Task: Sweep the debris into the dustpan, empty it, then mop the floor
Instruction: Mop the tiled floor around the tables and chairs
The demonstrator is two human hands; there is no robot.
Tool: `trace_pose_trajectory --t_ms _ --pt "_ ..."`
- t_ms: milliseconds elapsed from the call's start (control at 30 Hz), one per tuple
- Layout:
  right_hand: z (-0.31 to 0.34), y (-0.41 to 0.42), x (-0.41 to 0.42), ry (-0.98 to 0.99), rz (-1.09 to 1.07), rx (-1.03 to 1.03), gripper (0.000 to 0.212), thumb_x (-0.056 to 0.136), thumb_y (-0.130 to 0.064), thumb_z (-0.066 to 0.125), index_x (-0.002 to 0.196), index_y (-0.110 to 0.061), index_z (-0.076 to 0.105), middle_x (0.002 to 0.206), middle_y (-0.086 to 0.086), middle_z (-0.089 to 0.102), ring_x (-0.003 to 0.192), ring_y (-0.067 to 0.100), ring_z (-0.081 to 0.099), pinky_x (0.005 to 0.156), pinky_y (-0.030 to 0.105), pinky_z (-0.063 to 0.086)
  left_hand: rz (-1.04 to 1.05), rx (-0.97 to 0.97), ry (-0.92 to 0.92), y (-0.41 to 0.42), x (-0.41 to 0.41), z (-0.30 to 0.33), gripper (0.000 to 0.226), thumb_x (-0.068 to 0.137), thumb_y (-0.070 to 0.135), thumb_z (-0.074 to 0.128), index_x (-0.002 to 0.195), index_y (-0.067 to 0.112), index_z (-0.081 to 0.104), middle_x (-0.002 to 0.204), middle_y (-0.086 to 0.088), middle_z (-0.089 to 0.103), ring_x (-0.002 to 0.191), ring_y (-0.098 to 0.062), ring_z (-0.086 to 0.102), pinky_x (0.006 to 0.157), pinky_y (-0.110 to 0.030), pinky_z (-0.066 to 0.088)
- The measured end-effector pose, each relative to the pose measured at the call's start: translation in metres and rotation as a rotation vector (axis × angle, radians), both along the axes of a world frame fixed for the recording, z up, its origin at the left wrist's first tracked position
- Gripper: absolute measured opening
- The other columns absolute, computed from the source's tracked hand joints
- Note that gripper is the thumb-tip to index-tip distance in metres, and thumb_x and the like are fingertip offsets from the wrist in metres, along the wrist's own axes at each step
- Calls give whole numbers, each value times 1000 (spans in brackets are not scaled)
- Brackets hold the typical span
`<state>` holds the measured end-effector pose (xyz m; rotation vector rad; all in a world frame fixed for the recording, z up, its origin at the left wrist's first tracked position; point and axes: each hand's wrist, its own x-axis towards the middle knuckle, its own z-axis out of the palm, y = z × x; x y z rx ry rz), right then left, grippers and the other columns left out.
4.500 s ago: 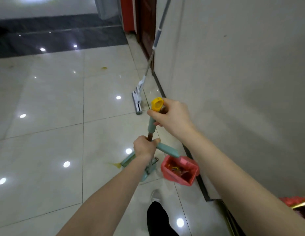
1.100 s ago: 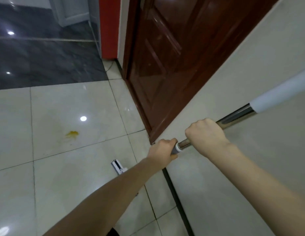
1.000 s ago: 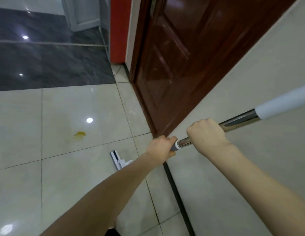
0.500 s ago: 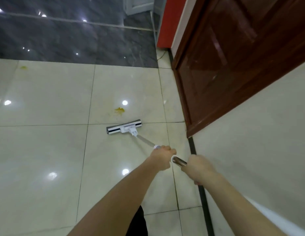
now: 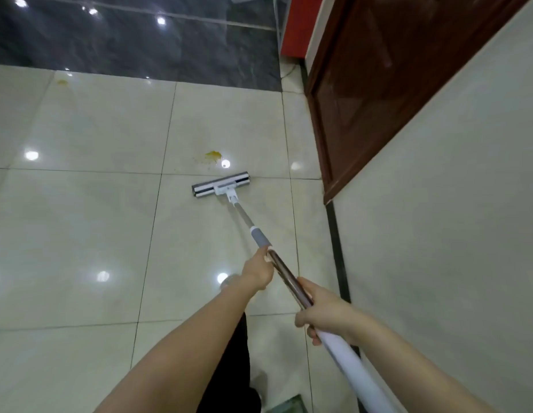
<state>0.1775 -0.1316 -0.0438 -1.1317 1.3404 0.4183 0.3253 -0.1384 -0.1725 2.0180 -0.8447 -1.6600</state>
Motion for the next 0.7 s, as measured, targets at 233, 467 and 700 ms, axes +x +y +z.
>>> trace_pose_trajectory --t_ms 233,467,700 --pt "35 56 -41 -70 -156 135 84 88 -4 62 144 -56 26 79 15 58 45 17 53 49 29 53 583 121 452 44 -63 35 31 96 26 53 122 18 38 89 -11 58 71 -21 62 60 -38 58" --pt "39 49 -15 -40 -161 3 87 90 -3 51 142 -66 23 66 10 55 38 15 50 45 25 49 583 81 238 18 -46 35 20 96 17 44 115 17 45 89 -10 56 70 -21 56 51 -30 50" --pt "25 -8 23 -7 -151 -15 88 87 1 47 142 -64 26 69 12 53 40 18 48 46 26 48 520 102 196 -42 -6 26 39 95 20 45 133 21 42 90 -9 57 78 -25 61 63 -38 58"
